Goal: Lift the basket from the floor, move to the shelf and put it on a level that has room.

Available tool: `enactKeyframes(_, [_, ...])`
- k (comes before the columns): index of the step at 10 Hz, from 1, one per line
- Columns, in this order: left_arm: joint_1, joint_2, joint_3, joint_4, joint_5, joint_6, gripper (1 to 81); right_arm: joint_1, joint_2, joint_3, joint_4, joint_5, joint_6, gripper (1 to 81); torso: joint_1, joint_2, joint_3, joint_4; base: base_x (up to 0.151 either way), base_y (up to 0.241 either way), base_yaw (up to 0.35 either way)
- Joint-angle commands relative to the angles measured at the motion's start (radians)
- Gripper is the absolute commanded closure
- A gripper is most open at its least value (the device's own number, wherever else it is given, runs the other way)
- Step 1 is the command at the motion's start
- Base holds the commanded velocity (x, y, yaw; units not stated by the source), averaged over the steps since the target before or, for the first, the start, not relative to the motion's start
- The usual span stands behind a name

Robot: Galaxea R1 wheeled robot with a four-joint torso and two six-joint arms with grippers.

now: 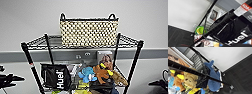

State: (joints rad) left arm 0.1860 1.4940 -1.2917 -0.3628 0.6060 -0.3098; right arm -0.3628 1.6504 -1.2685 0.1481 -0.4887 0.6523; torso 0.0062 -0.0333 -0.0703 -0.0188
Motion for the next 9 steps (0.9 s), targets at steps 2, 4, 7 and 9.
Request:
enactKeyframes(2, [0.103,0.040,0.040,-0.002,-0.130,0.040,1.0,-0.104,0.076,-0.066,-0.015,0.116,-0.066,1.0,0.000,0.000,0.000,0.000,0.000,0.000,0.000])
enactKeyframes(4, [0.216,0.080,0.038,-0.001,-0.236,0.049,1.0,-0.173,0.116,-0.098,-0.013,0.157,-0.079,1.0,0.000,0.000,0.000,0.000,0.000,0.000,0.000])
enactKeyframes(7, [0.373,0.154,0.034,0.001,-0.330,0.086,1.0,-0.261,0.176,-0.127,-0.015,0.190,-0.106,1.0,0.000,0.000,0.000,0.000,0.000,0.000,0.000])
enactKeyframes(9, [0.454,0.177,0.034,0.001,-0.396,0.104,1.0,-0.324,0.202,-0.132,-0.016,0.212,-0.134,1.0,0.000,0.000,0.000,0.000,0.000,0.000,0.000])
